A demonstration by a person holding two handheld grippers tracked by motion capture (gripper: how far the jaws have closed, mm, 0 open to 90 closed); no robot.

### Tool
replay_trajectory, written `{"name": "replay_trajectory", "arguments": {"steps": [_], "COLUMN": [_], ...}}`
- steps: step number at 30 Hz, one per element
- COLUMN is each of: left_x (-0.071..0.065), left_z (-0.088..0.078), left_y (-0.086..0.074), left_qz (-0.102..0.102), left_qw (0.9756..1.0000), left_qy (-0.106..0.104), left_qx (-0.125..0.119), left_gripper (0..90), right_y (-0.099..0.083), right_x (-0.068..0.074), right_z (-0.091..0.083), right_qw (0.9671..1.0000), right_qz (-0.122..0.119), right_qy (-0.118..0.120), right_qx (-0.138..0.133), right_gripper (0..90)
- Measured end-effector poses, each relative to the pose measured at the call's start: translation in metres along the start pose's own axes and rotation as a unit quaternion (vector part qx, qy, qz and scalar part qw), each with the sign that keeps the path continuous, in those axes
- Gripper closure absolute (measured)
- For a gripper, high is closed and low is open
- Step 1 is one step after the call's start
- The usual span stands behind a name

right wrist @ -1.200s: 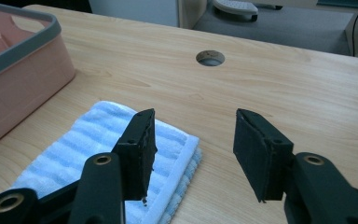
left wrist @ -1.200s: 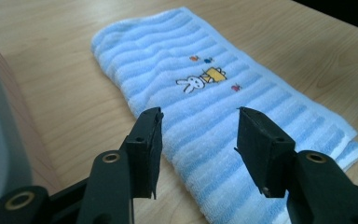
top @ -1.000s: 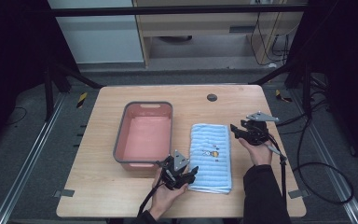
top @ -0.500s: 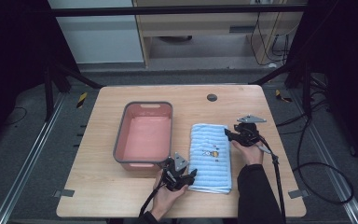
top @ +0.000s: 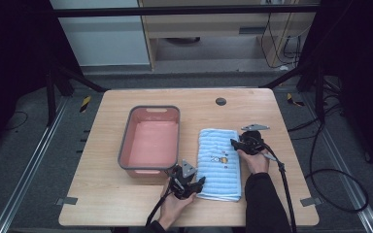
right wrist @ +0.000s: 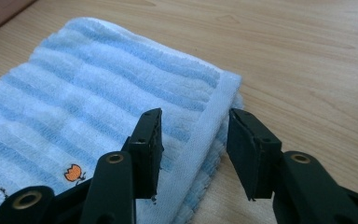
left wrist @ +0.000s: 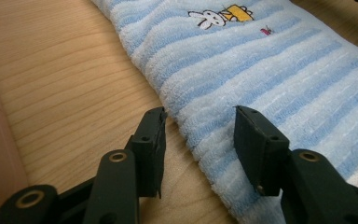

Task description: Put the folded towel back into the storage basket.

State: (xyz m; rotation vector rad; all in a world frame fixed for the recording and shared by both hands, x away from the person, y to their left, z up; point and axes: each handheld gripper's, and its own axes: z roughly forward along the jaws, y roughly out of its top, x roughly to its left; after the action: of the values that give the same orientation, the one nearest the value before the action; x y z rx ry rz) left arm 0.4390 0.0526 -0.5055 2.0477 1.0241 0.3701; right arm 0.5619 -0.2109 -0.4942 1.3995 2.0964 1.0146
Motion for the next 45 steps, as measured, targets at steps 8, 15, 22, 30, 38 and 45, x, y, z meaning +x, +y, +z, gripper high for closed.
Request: {"name": "replay_trajectory", "arguments": {"steps": [8,15,22,30,38,45], "left_x": [-0.003,-0.004,-0.008,-0.007,-0.006,-0.007], "left_z": [0.0,0.0,0.0,-0.001,-0.01,-0.019], "left_y": [0.0,0.001,0.001,0.0,0.005,0.011], "left_qz": [-0.001,-0.018,-0.012,-0.019,-0.024,-0.015], "left_qw": [1.0,0.9998,0.9999,0.9998,0.9994,0.9992], "left_qy": [0.0,-0.011,-0.006,-0.009,-0.019,-0.025], "left_qx": [0.002,0.006,0.005,-0.001,-0.015,-0.029], "left_gripper": [60.2,68.4,77.4,84.3,85.6,85.8], "right_y": [-0.004,-0.005,-0.004,-0.005,0.001,0.01], "right_x": [-0.001,0.001,0.005,0.004,0.003,0.006], "right_z": [0.005,0.005,0.005,0.002,-0.013,-0.029], "right_qw": [0.9998,0.9996,0.9994,0.9991,0.9987,0.9981], "right_qz": [0.007,0.015,0.012,0.016,0.014,0.005], "right_qy": [0.007,0.014,0.025,0.037,0.047,0.051], "right_qx": [0.014,0.02,0.021,0.013,-0.012,-0.034], "right_gripper": [58.1,68.3,80.1,83.5,84.0,84.1]}}
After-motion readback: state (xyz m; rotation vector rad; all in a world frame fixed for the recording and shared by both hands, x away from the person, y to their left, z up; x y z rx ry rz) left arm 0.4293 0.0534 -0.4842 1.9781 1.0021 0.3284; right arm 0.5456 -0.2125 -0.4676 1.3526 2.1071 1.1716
